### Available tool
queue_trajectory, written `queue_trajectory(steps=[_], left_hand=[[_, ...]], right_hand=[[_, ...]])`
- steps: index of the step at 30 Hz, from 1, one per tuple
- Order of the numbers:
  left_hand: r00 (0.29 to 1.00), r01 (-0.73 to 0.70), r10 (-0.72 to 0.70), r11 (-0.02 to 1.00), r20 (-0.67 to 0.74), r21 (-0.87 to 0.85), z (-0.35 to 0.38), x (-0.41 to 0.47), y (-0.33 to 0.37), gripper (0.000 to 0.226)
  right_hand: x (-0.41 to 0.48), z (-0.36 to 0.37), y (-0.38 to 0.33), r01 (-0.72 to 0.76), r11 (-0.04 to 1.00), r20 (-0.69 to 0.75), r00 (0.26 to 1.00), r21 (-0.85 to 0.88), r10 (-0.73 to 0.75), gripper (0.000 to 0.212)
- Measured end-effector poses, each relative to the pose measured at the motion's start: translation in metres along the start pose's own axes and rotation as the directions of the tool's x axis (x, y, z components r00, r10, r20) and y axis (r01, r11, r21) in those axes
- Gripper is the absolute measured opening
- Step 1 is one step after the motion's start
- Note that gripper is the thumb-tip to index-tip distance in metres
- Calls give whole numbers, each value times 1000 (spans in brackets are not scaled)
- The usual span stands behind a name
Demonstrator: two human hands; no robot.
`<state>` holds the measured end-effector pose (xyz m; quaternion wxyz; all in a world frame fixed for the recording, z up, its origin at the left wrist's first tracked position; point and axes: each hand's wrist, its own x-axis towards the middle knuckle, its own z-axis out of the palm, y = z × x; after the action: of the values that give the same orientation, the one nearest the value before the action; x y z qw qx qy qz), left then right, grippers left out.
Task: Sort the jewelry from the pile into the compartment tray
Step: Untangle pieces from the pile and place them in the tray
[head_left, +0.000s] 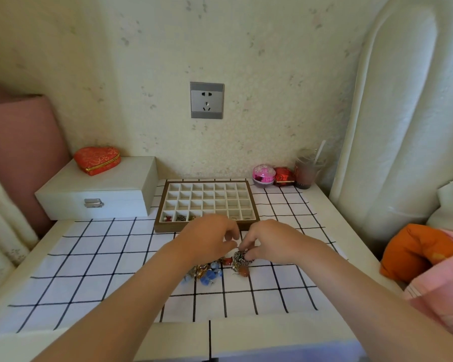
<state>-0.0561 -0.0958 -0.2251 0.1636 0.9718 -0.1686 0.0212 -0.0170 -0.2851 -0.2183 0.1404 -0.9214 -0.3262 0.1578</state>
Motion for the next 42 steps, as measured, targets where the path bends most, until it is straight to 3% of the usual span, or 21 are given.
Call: queue_trajectory(steps=[3,8,12,19,23,28,31,34,36,38,40,42], left_hand=[[992,35,-38,999,123,27,2,-2,4,22],[986,56,-61,998,155,36,2,2,6,27],[977,163,-119,953,179,-254,6,6,5,27],[962,261,-241,690,126,-675,-4,11,10,11],[964,246,-237,616,122,-748,-14,10,13,14],[965,209,-251,570,74,-795,-29,12,12,13],[957,207,-285,527,57,-824,-36,11,9,14],[948,210,-309,447,70,-869,-42,10,7,13],[953,203,-300,504,50,-839,-44,10,6,9],[966,165,-258,696,-29,-699,-42,9,4,6],[982,107,-170,854,-78,-510,-39,9,-1,3],[991,109,-131,924,-35,-366,-34,8,-6,9]], right_hand=[[-1,2,1,-3,1000,-44,999,1,3,17],[0,-1,7,-20,987,-101,994,159,37,4],[3,-8,7,-22,937,-177,980,348,89,8],[3,-18,2,33,772,-262,949,635,175,8],[2,-22,-3,59,631,-258,939,774,228,10],[2,-28,-6,93,511,-214,960,854,183,11],[3,-31,-3,81,572,-212,963,817,167,5],[4,-32,2,31,766,-244,956,642,165,18],[6,-30,5,20,886,-296,946,464,133,18],[8,-27,7,6,943,-367,922,334,124,3],[8,-26,8,-17,956,-411,901,292,142,27],[7,-29,4,-38,935,-397,899,352,185,38]])
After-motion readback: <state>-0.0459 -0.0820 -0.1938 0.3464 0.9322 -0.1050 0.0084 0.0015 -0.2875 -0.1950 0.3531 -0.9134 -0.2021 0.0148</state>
